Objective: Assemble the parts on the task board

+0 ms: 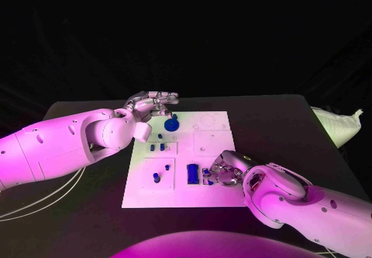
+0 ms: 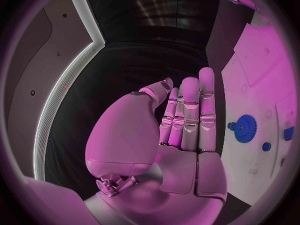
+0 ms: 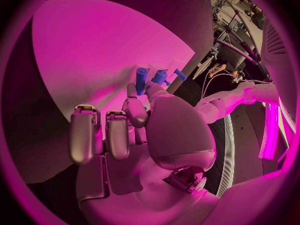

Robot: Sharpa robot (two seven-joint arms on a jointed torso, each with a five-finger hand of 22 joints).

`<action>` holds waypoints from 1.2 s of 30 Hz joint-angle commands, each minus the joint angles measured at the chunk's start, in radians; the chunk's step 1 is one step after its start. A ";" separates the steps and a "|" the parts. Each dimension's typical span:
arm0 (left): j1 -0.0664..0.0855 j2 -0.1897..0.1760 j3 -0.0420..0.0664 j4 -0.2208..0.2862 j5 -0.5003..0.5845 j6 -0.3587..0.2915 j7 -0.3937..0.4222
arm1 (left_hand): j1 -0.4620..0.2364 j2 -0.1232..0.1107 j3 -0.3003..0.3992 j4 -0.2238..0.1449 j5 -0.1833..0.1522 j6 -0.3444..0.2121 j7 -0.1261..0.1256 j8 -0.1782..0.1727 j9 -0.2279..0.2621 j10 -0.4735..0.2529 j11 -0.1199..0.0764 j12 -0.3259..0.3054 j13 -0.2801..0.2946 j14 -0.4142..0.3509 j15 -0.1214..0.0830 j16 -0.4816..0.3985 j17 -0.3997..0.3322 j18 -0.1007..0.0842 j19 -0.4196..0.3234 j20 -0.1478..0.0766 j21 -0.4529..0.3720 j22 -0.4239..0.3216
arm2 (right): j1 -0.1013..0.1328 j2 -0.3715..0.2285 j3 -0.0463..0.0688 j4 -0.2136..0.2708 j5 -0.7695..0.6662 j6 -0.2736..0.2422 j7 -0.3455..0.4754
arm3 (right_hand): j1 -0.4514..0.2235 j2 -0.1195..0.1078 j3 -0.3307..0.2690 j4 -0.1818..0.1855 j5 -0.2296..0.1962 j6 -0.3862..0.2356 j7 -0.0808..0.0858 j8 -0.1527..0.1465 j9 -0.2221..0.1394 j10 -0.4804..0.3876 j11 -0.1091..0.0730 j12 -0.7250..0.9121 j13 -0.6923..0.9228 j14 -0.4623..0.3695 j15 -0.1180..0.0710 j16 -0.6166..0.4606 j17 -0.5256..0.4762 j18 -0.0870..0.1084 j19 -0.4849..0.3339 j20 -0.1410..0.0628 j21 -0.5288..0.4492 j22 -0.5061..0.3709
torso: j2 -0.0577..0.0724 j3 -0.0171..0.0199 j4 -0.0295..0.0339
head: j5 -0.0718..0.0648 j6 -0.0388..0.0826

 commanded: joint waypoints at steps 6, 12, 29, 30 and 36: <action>0.000 0.003 0.001 0.002 -0.004 0.022 0.001 | 0.002 0.008 -0.006 -0.001 0.001 -0.007 0.001 0.002 -0.001 -0.009 -0.001 0.006 0.001 -0.009 0.000 0.006 -0.001 0.012 0.004 0.000 -0.005 -0.001 | 0.002 0.011 0.000 -0.010 -0.018 0.042 -0.006 | -0.051 0.004 -0.013 0.034 -0.004 0.009 0.002 0.002 0.003 0.007 0.001 0.001 0.003 0.076 -0.006 0.005 0.111 -0.018 0.009 -0.001 0.003 0.001 | -0.001 -0.0002 0.0003 | 0.003 0.001; 0.000 0.002 0.001 0.001 -0.004 0.024 -0.001 | 0.003 0.008 -0.007 -0.002 0.001 -0.008 0.001 0.003 -0.001 -0.010 -0.001 0.008 0.001 -0.009 0.000 0.006 -0.003 0.012 0.005 0.000 -0.006 -0.002 | 0.003 0.014 0.000 -0.016 -0.034 0.055 -0.008 | -0.113 0.001 -0.061 0.074 -0.069 0.012 0.002 0.005 0.010 0.008 0.002 0.002 0.010 0.076 -0.005 0.004 0.110 -0.018 0.009 0.001 0.003 0.002 | 0.000 0.0001 -0.0011 | 0.003 0.001; 0.000 0.003 0.001 0.001 -0.006 0.028 -0.004 | 0.003 0.008 -0.007 -0.002 0.001 -0.008 0.001 0.003 -0.001 -0.010 -0.001 0.008 0.001 -0.009 0.000 0.006 -0.003 0.012 0.005 0.000 -0.006 -0.002 | 0.003 0.001 0.000 -0.003 -0.050 0.048 0.003 | -0.121 0.005 -0.126 0.062 -0.125 0.008 0.001 0.005 0.021 0.006 0.002 -0.003 0.015 0.075 -0.005 0.003 0.110 -0.018 0.008 0.000 0.002 0.002 | 0.000 0.0014 -0.0012 | 0.002 -0.001; 0.000 0.002 0.001 0.000 -0.006 0.028 -0.004 | 0.003 0.008 -0.007 -0.002 0.001 -0.008 0.001 0.003 -0.001 -0.010 -0.001 0.008 0.001 -0.009 0.000 0.006 -0.003 0.012 0.005 0.000 -0.006 -0.002 | 0.003 -0.003 0.000 0.000 -0.050 0.048 0.006 | -0.106 0.001 -0.131 0.054 -0.138 0.006 0.001 0.005 0.022 0.005 0.002 -0.005 0.015 0.075 -0.005 0.002 0.109 -0.018 0.007 0.000 0.001 0.001 | 0.000 0.0012 -0.0013 | 0.002 -0.001; 0.000 -0.001 0.001 0.001 -0.006 0.028 -0.004 | 0.003 0.008 -0.007 -0.002 0.001 -0.008 0.001 0.003 -0.001 -0.010 -0.001 0.008 0.001 -0.009 0.000 0.006 -0.003 0.012 0.005 0.000 -0.006 -0.002 | 0.000 -0.033 0.000 0.015 -0.049 0.035 0.024 | -0.067 -0.009 -0.161 0.036 -0.196 0.000 0.004 0.003 0.027 -0.001 0.005 -0.014 0.014 0.074 -0.003 -0.001 0.106 -0.017 0.004 0.001 -0.002 -0.003 | 0.000 0.0019 -0.0031 | 0.006 -0.003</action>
